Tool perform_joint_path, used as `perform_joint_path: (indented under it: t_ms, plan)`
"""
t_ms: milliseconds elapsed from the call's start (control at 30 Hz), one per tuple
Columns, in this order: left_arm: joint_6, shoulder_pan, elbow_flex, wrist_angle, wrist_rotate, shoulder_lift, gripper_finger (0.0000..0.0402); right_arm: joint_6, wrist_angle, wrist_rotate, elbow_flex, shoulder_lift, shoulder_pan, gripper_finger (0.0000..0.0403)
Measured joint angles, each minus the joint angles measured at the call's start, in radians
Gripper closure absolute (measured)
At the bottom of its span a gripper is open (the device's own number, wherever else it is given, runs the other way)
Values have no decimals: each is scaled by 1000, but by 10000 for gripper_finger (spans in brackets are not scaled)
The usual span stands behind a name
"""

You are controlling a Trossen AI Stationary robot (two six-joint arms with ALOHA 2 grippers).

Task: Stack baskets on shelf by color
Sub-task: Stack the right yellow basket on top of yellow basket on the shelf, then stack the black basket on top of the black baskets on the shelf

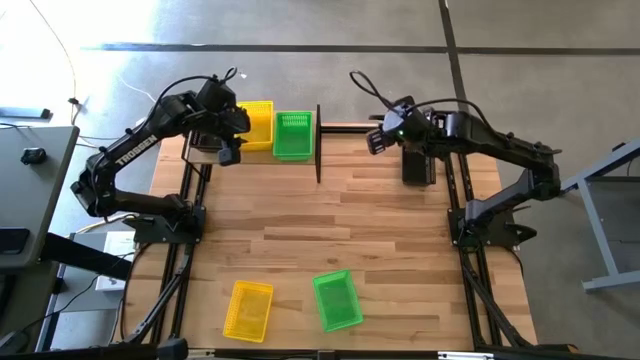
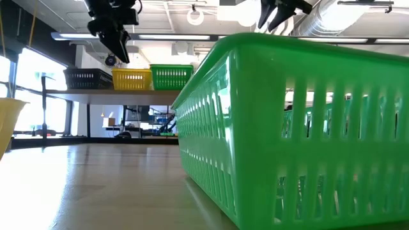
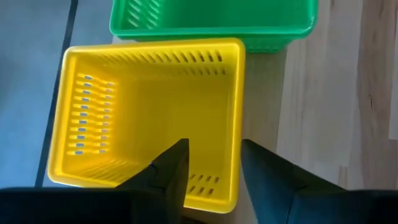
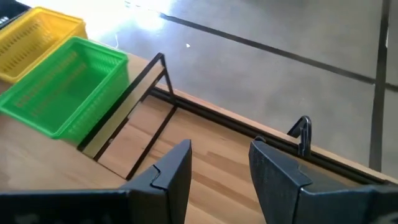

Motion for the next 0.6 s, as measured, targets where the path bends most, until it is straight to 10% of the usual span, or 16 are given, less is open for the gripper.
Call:
perform_joint_path:
  t_ms: [600]
  plan:
    - [-216, -161, 0, 53, 0, -55, 258, 0, -188, -229, 0, 5, -398, 258]
